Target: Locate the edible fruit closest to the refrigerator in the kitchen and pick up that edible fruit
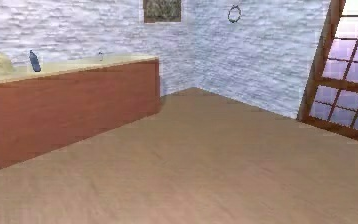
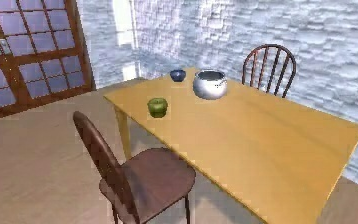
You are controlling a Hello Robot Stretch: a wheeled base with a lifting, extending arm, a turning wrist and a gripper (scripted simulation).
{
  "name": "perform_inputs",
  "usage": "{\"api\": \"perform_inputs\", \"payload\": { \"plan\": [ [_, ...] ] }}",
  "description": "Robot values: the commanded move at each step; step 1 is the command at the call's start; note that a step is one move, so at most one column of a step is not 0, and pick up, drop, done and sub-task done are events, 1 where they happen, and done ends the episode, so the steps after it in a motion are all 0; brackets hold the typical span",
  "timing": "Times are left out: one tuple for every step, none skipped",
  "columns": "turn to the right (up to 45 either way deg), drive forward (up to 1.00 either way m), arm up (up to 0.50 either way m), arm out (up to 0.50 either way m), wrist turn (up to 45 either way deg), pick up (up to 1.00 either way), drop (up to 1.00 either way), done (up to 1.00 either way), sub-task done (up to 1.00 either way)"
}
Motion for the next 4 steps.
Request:
{"api": "perform_inputs", "payload": {
  "plan": [
    [45.0, 0.00, 0.00, 0.00, 0.0, 0.00, 0.00, 0.00, 0.00],
    [0.0, 0.85, 0.00, 0.00, 0.0, 0.00, 0.00, 0.00, 0.00],
    [27.0, 0.00, 0.00, 0.00, 0.0, 0.00, 0.00, 0.00, 0.00],
    [0.0, 0.65, 0.00, 0.00, 0.0, 0.00, 0.00, 0.00, 0.00]
  ]
}}
